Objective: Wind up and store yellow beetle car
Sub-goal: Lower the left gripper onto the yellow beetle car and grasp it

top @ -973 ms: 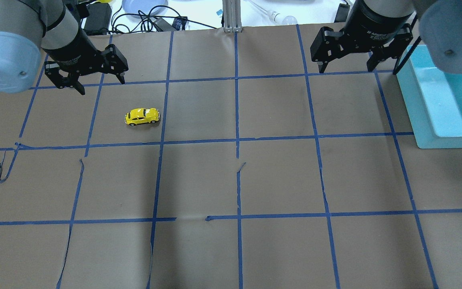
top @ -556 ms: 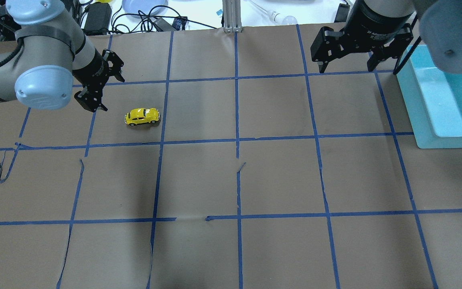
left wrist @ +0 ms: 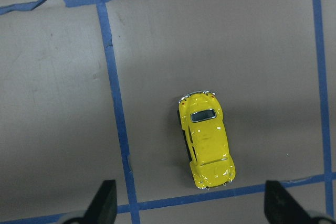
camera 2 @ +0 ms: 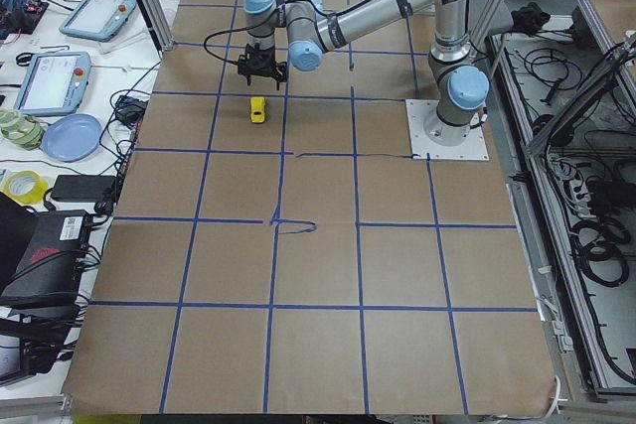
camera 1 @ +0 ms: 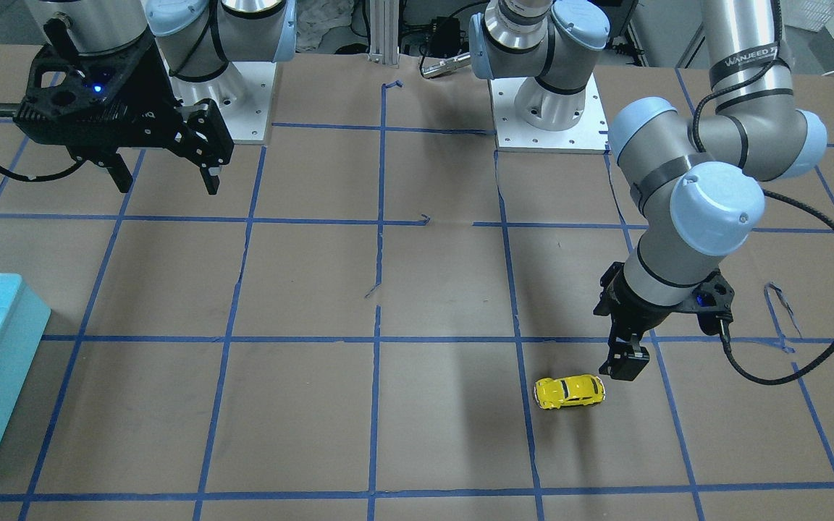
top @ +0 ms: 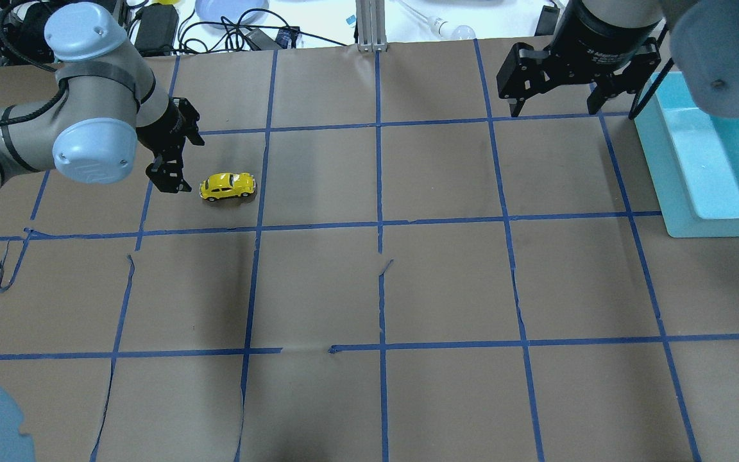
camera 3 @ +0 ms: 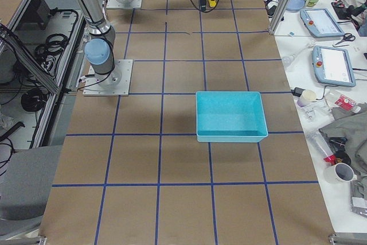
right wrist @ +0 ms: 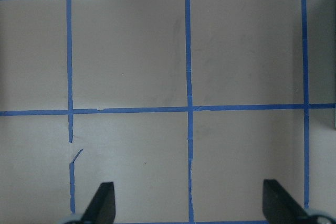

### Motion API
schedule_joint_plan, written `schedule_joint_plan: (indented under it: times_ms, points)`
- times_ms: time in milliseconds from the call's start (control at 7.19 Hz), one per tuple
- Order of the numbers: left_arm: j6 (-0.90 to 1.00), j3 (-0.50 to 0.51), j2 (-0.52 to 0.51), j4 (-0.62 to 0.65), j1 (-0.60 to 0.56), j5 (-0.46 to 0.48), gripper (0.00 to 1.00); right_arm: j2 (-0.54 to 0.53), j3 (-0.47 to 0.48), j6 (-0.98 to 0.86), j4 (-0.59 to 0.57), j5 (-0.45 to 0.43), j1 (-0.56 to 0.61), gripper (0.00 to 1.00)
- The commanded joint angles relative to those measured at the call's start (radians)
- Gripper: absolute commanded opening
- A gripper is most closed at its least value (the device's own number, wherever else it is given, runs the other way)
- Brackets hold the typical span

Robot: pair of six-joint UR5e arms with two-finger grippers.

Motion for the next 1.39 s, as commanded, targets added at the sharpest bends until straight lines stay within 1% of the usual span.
schedule_joint_plan:
  times_ms: [0,139,417,695,1251]
  points:
    - [-0.038,0.006,-0.054,0.061,0.000,0.000,1.00,0.000,0.000,0.000,0.000,0.000,0.000,1.00]
    - [-0.050,0.015,-0.074,0.092,0.000,-0.002,1.00,0.000,0.000,0.000,0.000,0.000,0.000,1.00]
    - [-0.102,0.021,-0.120,0.097,0.000,-0.002,1.00,0.000,0.000,0.000,0.000,0.000,0.000,1.00]
    - [-0.113,0.023,-0.165,0.106,0.000,-0.002,1.00,0.000,0.000,0.000,0.000,0.000,0.000,1.00]
    - [-0.114,0.024,-0.199,0.121,0.000,-0.023,1.00,-0.002,0.000,0.002,0.002,0.000,0.000,1.00]
